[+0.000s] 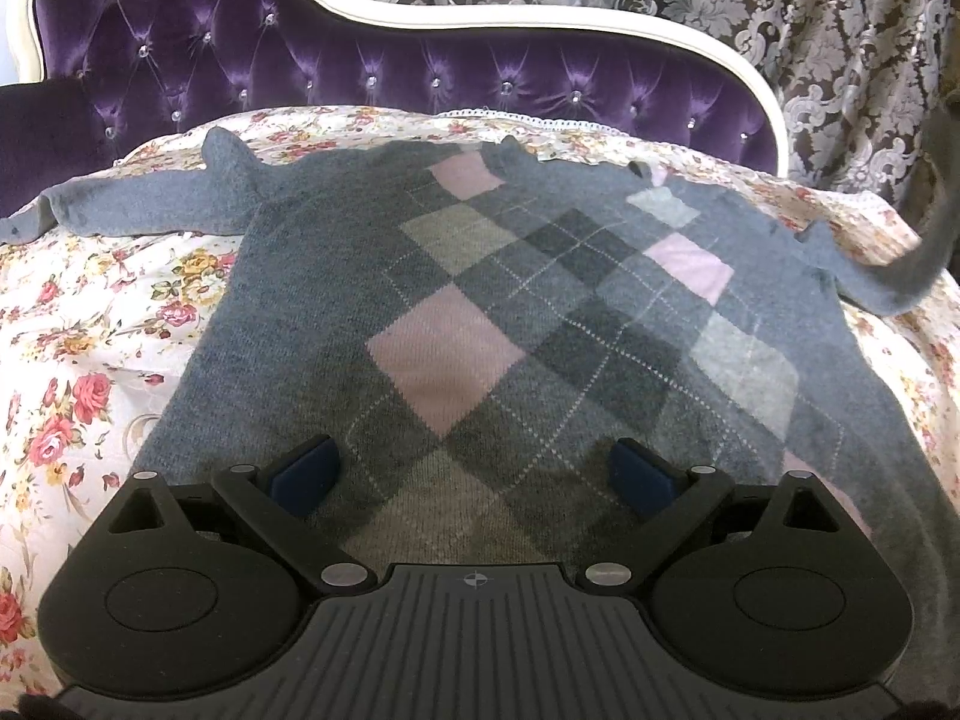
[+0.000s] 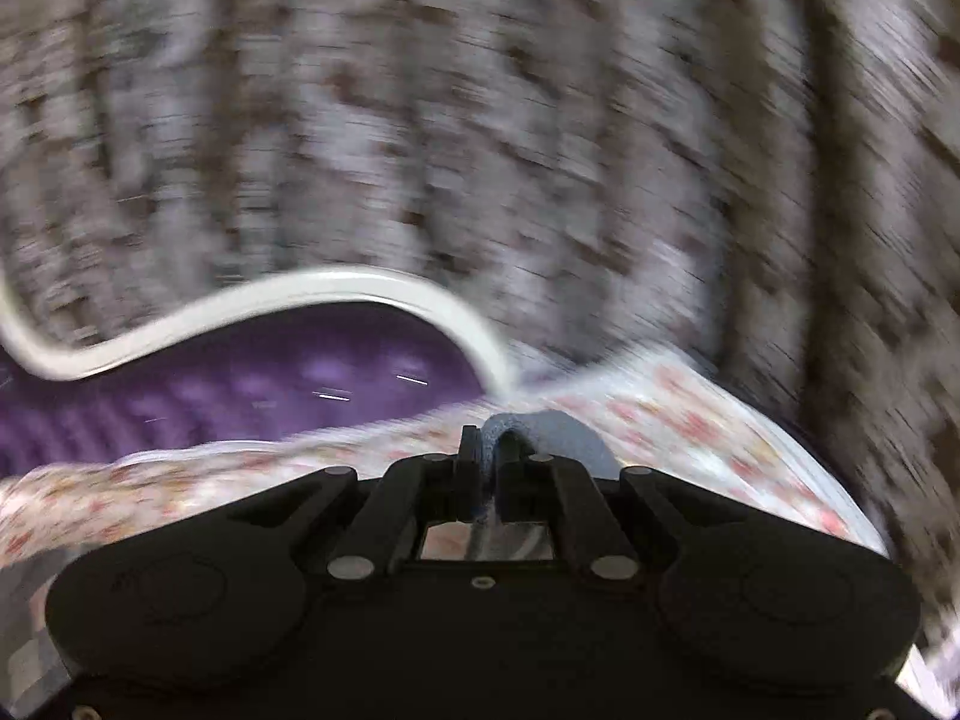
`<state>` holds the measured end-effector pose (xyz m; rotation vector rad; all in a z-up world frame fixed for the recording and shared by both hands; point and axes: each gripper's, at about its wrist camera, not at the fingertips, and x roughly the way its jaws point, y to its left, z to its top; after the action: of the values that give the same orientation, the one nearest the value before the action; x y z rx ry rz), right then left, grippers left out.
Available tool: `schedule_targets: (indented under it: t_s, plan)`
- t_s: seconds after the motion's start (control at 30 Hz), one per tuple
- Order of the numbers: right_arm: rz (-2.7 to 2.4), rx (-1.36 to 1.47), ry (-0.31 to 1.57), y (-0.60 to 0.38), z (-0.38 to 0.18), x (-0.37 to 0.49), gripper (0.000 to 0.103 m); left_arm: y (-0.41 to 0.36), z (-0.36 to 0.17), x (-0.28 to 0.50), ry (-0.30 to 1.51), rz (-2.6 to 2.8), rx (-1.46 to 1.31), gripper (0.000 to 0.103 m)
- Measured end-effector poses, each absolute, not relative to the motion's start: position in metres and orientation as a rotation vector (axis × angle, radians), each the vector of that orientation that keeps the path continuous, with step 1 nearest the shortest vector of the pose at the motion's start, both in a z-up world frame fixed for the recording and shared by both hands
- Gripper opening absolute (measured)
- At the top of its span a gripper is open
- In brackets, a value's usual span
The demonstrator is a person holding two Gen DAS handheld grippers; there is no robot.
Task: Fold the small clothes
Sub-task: 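Lift the held sleeve with the right gripper and carry it across the body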
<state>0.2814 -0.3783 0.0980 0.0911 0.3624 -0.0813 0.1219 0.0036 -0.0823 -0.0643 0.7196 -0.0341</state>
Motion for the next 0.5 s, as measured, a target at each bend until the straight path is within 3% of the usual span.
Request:
schedule_targets:
  t_s: [0.2, 0.4, 0.5]
  plan:
    - [0.275, 0.013, 0.347, -0.229, 0.106, 0.305, 0.011, 0.006, -0.082, 0.120, 0.712, -0.042, -0.083, 0.098]
    - [0.551, -0.061, 0.495, -0.098, 0.042, 0.326, 0.011, 0.009, -0.083, 0.119, 0.705, -0.049, -0.103, 0.098]
    - [0.634, -0.067, 0.570, -0.066, 0.009, 0.326, 0.018, 0.010, -0.082, 0.118, 0.700, -0.054, -0.113, 0.098]
